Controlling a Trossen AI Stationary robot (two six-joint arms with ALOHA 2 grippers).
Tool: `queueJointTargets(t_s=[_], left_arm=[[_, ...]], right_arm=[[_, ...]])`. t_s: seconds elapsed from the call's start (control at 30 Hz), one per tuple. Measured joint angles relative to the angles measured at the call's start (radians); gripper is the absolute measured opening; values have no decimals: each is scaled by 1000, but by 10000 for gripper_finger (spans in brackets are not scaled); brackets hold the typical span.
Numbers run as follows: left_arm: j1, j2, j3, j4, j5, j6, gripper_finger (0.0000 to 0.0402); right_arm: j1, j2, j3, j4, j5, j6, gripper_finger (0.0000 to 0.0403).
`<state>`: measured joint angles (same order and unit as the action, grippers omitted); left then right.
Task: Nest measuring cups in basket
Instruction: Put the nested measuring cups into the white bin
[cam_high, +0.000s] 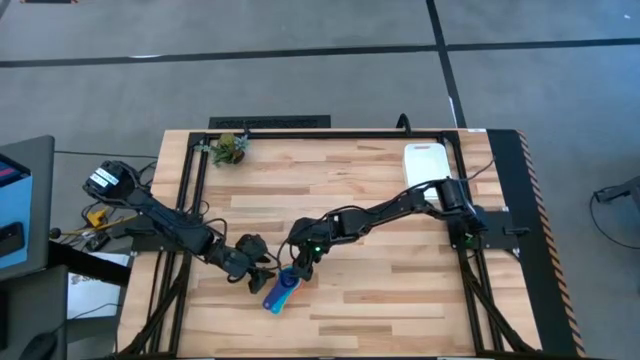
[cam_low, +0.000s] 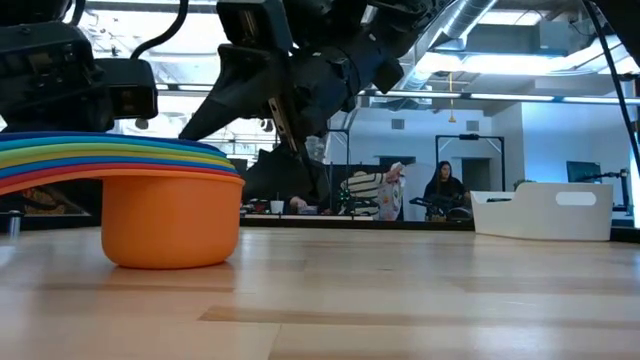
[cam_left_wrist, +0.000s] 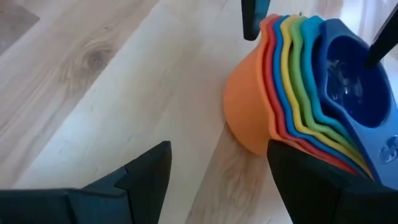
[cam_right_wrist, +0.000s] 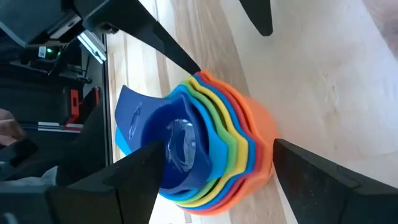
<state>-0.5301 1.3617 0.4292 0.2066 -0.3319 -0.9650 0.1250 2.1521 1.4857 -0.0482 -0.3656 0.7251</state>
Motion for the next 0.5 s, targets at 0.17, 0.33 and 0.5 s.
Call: queueJointTargets(t_s=[0.17,0.33,0.5], left_arm=[[0,0,0,21,-25,13,254],[0,0,0,26,-47,22,254],[0,0,0,30,-66,26,254]], right_arm=[[4,0,0,-1,2,-7,319],[4,7,1,1,3,-34,319],[3,11,0,-18,6,-53,319]])
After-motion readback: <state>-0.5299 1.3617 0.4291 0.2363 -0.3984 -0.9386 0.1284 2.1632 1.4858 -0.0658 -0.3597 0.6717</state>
